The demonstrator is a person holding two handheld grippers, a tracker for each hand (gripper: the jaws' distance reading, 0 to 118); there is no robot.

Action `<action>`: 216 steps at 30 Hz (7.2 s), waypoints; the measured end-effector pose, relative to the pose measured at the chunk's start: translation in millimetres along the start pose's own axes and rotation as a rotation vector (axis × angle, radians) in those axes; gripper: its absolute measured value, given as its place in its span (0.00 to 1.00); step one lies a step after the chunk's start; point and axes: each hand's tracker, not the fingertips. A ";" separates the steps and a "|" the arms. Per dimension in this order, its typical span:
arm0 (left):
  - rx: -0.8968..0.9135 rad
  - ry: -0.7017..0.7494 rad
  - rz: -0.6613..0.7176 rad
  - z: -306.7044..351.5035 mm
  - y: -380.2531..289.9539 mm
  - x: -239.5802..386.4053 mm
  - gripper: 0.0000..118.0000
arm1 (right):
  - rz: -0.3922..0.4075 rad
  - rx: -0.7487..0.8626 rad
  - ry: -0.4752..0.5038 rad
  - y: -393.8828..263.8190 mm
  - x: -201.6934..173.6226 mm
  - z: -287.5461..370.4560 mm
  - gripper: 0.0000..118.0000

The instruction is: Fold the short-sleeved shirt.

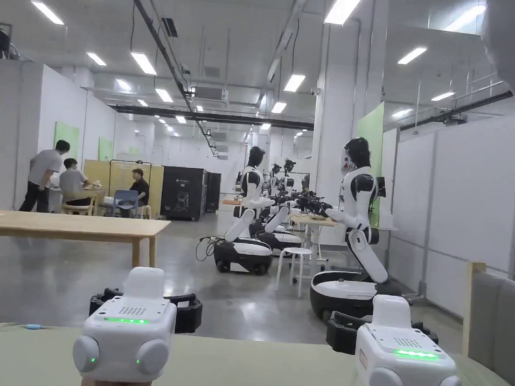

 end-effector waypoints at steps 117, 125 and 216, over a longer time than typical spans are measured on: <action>-0.482 -0.558 -0.124 -34.9 -80.8 3.9 0.00 | 0.058 -0.092 0.404 -53.3 -92.4 85.6 0.01; -0.419 -0.931 -0.159 -41.5 -56.8 216.2 0.00 | 0.060 -0.040 0.196 -29.9 20.2 108.4 0.01; -0.633 -0.462 -0.100 -63.1 -186.8 9.3 0.01 | -0.061 -0.701 -0.010 -181.4 247.0 1.9 1.00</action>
